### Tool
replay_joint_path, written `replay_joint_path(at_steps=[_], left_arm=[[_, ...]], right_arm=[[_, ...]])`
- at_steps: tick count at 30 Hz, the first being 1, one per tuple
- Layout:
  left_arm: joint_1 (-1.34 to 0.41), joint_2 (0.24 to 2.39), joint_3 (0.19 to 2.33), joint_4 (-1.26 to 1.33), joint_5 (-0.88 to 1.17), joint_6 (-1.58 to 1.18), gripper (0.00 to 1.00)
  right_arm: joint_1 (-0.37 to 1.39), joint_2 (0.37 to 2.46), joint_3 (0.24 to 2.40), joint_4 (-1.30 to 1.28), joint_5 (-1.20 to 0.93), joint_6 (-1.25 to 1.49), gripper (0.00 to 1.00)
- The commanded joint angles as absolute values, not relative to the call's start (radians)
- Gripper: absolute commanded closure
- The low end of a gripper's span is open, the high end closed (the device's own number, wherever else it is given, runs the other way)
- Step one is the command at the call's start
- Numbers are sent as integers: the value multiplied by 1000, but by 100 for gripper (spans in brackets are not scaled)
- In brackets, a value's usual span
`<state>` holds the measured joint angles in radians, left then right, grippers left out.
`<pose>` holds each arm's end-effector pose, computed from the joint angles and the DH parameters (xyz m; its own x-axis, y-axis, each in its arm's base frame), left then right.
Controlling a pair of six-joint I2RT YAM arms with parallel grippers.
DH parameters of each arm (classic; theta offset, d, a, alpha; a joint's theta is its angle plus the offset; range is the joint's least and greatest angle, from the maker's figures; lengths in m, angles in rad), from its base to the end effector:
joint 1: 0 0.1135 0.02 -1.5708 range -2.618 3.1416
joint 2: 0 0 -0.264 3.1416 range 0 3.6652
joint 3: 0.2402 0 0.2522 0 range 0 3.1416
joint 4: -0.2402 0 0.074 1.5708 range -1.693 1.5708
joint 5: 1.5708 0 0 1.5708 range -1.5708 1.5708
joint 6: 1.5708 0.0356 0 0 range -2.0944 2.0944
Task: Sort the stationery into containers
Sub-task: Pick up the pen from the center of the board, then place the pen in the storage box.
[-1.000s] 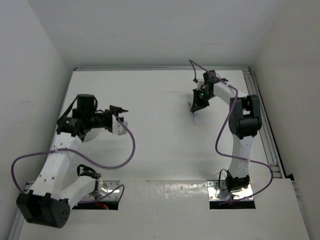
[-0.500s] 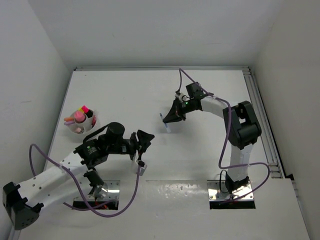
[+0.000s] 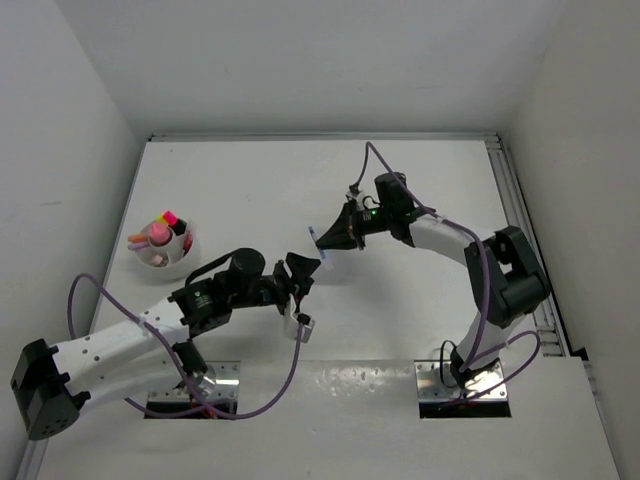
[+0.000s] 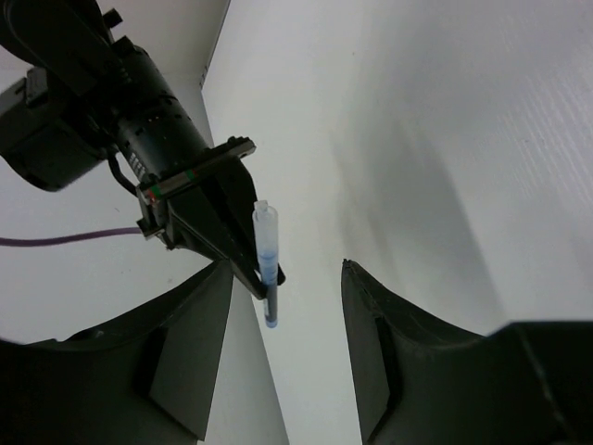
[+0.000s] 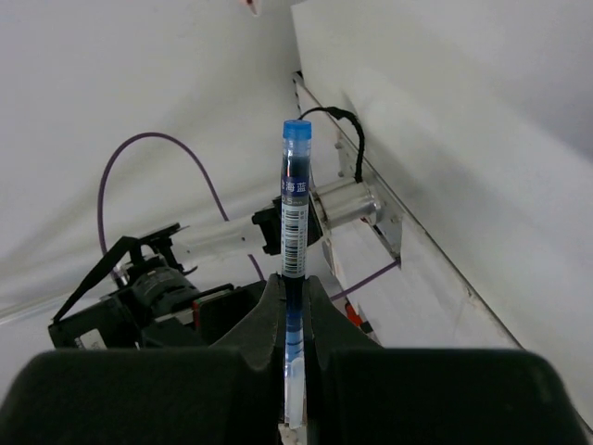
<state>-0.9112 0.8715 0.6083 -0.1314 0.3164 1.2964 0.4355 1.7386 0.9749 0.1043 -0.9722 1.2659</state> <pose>0.1149 -0.1662 0.2683 0.8285 0.4244 -0.3653 0.4780 -0.1961 0.8562 0.3111 0.1772 0.1901 -0.9582 0.1470 0.2455 0.2808 0.3172 0.9058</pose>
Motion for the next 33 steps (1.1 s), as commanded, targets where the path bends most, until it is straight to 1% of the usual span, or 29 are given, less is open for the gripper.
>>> replay_joint_path(at_steps=[1, 5, 10, 13, 19, 26, 31, 32, 33], left_arm=[[-925, 865, 588, -45, 290, 1250, 43], [-925, 868, 572, -17, 275, 1247, 46], [-927, 867, 531, 130, 223, 1243, 47], [-927, 867, 514, 164, 209, 1252, 47], [-931, 884, 505, 184, 229, 1244, 49], [-939, 897, 511, 178, 268, 1247, 53], [-946, 905, 512, 179, 265, 1243, 62], [-946, 905, 515, 178, 264, 1243, 67], [-948, 905, 517, 178, 258, 1238, 70]], right_arm=[[449, 1684, 983, 186, -976, 1293, 100], [459, 1675, 996, 160, -971, 1281, 100], [482, 1675, 997, 176, -973, 1302, 100], [491, 1680, 1006, 179, -973, 1308, 100], [506, 1689, 1032, 183, -979, 1310, 100], [522, 1701, 1051, 186, -986, 1312, 100], [520, 1701, 1054, 192, -991, 1321, 100], [522, 1701, 1051, 193, -989, 1321, 100], [522, 1701, 1051, 196, -989, 1322, 100]])
